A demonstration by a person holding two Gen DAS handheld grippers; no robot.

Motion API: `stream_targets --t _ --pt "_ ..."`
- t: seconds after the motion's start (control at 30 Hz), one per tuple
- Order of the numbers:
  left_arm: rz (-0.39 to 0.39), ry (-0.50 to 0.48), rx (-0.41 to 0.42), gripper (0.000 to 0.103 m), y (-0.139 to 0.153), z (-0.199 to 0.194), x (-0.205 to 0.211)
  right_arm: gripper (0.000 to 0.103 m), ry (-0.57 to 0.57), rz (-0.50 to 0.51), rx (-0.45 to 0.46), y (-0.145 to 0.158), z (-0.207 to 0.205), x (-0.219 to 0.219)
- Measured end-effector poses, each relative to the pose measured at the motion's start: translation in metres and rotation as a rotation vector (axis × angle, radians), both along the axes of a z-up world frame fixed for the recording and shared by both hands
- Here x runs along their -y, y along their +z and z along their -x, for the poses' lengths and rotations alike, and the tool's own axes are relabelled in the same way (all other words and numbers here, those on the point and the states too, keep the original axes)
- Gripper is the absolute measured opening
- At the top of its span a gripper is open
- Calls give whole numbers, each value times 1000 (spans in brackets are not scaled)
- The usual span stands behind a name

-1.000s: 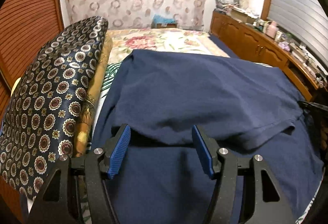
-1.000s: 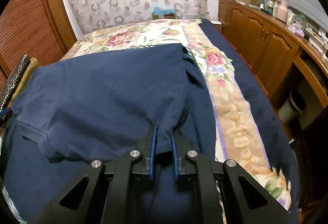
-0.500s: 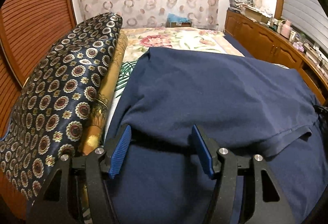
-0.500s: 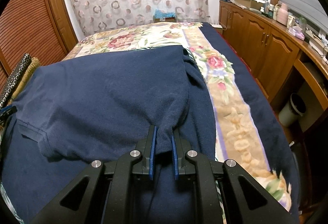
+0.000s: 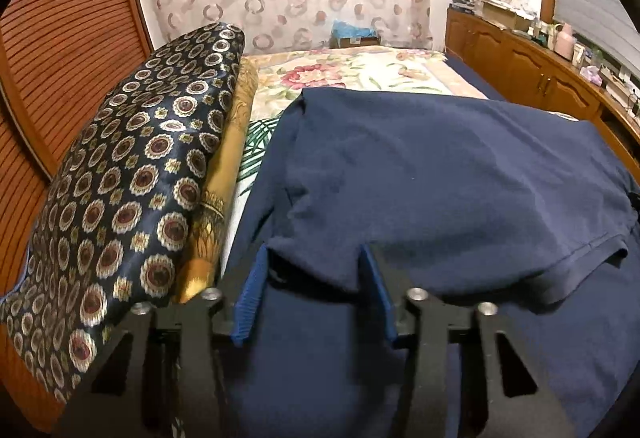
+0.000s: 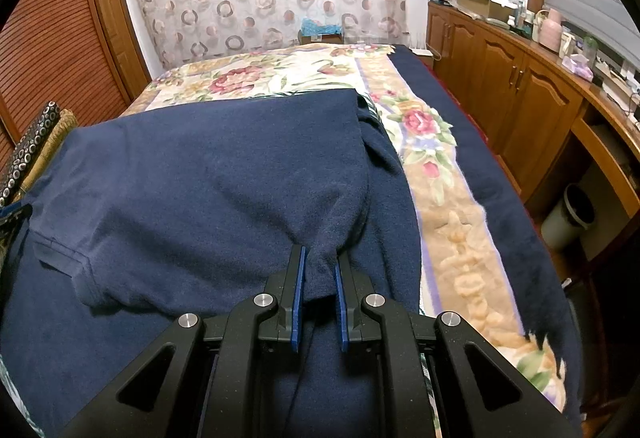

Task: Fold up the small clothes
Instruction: 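Grasp the shirt edge with the left tool while the right tool lifts, then fold the lifted shirt over onto itself and open both tools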

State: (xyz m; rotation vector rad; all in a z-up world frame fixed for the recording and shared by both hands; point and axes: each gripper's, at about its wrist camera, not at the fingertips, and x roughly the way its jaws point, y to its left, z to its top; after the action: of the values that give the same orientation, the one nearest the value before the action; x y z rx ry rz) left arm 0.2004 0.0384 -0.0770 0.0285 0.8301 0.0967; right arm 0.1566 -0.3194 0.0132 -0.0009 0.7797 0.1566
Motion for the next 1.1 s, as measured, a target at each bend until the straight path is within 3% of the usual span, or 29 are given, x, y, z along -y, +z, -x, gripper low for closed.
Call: stream_targets --t 0.03,0.13,0.23,0.6,0.77,1.1 --pt "1 0 -7 29 -1 -2 -2 13 0 2 0 0 0 0" --pt "-6 -10 -18 14 -1 -5 -5 12 11 18 -3 2 -2 -2" --pt "-15 -35 -2 7 5 -3 -4 8 34 52 9 7 0 -8" --pt "12 -81 188 6 69 42 -5 7 93 -6 176 67 37 -5" --pt "37 -96 272 6 95 75 -11 7 118 -34 209 78 65 6" --pt "77 -119 281 6 89 147 -24 7 166 -39 201 75 141 34"
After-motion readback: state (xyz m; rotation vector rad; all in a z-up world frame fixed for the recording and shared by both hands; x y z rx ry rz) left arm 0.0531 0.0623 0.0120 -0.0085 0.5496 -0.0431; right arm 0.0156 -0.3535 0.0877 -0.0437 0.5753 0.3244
